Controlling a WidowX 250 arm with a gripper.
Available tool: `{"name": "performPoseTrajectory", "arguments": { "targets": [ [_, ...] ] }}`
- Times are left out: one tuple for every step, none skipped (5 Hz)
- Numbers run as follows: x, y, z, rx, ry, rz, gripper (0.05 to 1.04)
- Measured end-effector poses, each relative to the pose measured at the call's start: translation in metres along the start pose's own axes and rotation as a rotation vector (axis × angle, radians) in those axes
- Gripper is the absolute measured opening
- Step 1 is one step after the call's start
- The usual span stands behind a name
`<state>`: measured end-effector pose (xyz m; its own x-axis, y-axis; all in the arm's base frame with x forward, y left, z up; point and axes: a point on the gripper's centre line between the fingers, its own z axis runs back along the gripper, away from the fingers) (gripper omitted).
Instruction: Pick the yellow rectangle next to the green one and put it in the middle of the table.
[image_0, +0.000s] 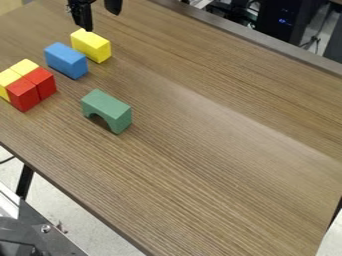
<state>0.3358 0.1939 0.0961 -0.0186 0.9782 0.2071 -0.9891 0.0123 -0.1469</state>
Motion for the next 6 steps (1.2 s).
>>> {"name": "performPoseTrajectory", "arguments": {
  "targets": [
    [0.001,0.0,-0.008,0.035,0.013,0.008,0.999],
    [0.007,0.0,-0.016,0.028,0.001,0.013,0.999],
    [0.008,-0.001,-0.025,0.028,-0.001,0.013,0.999],
    [0.01,0.003,-0.032,0.043,0.006,0.016,0.999],
    [0.015,0.004,-0.041,0.073,0.002,0.017,0.999],
    [0.018,0.005,-0.049,0.097,0.006,0.019,0.967]
  ]
}}
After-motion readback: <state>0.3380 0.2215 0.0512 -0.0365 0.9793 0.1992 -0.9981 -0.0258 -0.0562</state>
